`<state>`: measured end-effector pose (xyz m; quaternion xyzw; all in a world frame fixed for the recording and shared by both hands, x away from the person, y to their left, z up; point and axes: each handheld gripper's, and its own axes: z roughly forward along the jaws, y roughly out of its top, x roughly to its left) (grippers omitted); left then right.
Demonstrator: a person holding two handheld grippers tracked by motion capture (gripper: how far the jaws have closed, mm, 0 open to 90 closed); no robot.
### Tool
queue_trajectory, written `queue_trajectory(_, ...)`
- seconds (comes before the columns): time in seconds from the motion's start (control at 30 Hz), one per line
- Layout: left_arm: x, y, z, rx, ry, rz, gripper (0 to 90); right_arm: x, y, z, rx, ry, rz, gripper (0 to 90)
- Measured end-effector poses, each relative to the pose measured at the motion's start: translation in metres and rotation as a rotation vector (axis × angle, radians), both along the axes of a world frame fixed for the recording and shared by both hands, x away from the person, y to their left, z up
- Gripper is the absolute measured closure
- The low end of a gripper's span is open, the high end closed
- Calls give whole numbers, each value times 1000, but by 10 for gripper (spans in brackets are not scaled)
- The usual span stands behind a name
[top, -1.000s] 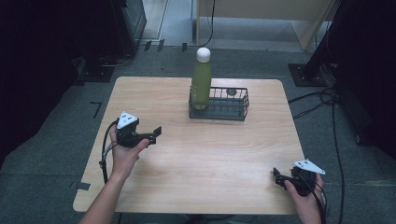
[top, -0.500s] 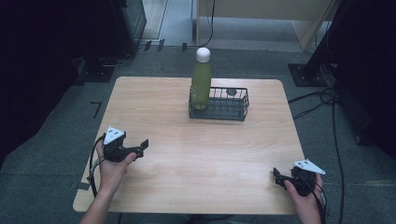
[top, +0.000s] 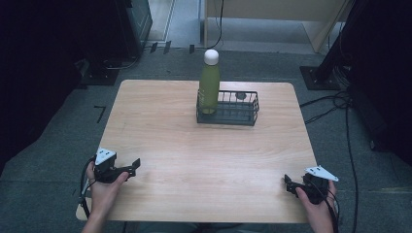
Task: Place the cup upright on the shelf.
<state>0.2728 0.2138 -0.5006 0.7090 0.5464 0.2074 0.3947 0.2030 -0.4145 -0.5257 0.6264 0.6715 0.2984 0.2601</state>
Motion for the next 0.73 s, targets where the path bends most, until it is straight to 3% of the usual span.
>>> queue_trajectory(0.13, -9, 5, -8, 14, 18, 18, 0, 0, 0, 0, -1, -1, 0, 80)
queue_trajectory(0.23, -14, 4, -8, 48, 30, 39, 0, 0, 0, 0, -2, 0, 2, 81)
queue_trajectory(0.3, -18, 2, -11, 87, 59, 63, 0, 0, 0, 0, -1, 0, 1, 81)
queue_trajectory(0.47, -22, 1, -15, 117, 108, 63, 0, 0, 0, 0, -1, 0, 1, 81)
queue_trajectory(0.53, -24, -2, -16, 144, 92, 77, 1, 0, 0, 0, -1, 0, 1, 81)
queue_trajectory(0.63, -22, -7, -18, 188, 111, 66, 2, 0, 0, 0, -1, 0, 1, 81)
queue_trajectory(0.73, -22, -7, -18, 190, 114, 63, 2, 0, 0, 0, -2, 0, 2, 81)
